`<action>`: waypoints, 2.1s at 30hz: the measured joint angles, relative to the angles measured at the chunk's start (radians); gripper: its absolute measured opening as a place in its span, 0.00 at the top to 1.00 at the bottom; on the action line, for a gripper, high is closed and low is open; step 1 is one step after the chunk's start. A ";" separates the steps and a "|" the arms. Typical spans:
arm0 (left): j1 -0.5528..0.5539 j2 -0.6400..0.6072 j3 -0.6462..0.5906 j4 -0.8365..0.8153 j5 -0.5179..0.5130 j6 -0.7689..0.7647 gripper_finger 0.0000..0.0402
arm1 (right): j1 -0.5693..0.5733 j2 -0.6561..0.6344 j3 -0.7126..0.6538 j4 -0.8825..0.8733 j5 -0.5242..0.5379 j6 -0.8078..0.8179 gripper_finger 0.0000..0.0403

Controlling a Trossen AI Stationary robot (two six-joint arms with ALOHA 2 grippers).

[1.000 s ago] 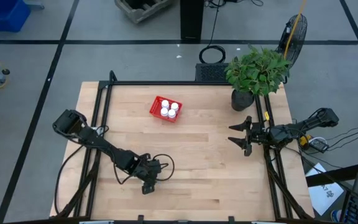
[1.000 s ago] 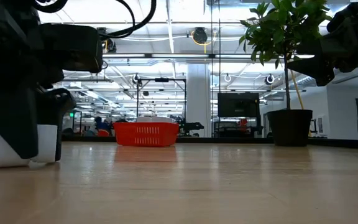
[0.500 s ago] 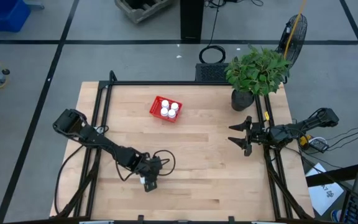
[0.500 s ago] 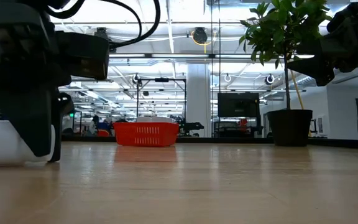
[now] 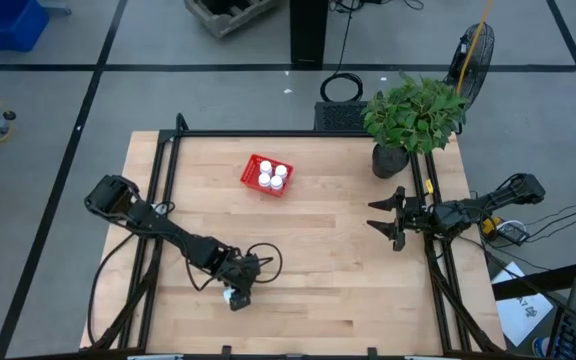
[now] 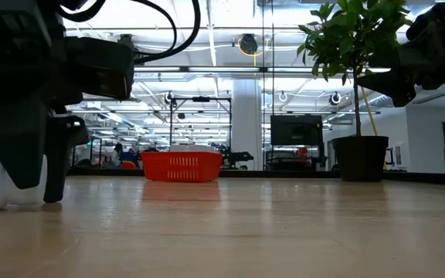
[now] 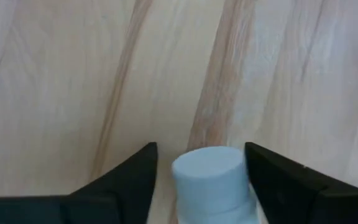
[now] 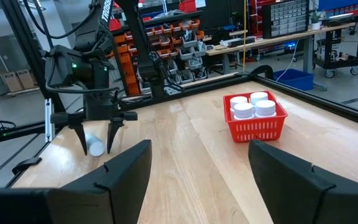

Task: Pick and place pill bottles into a basket
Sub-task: Put the white pill bottle into the orange basket

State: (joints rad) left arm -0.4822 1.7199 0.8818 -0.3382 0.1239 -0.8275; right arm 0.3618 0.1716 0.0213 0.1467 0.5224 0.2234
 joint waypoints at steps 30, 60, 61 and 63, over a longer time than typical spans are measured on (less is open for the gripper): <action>-0.121 -0.058 -0.013 0.308 -0.719 0.318 0.60 | 0.000 0.000 0.000 0.002 0.000 0.000 0.35; -0.203 -0.019 -0.464 1.205 -0.939 0.531 0.60 | 0.000 0.009 0.000 0.000 0.000 0.000 0.36; -0.203 -0.019 -0.470 1.198 -0.932 0.531 0.60 | 0.000 0.009 0.000 0.000 0.000 0.000 0.36; -0.201 -0.018 -0.476 1.202 -0.917 0.531 0.60 | 0.000 0.009 0.000 0.000 0.000 0.000 0.36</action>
State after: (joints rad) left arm -0.6829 1.7020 0.4053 0.8634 -0.7933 -0.2967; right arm 0.3618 0.1810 0.0215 0.1471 0.5224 0.2234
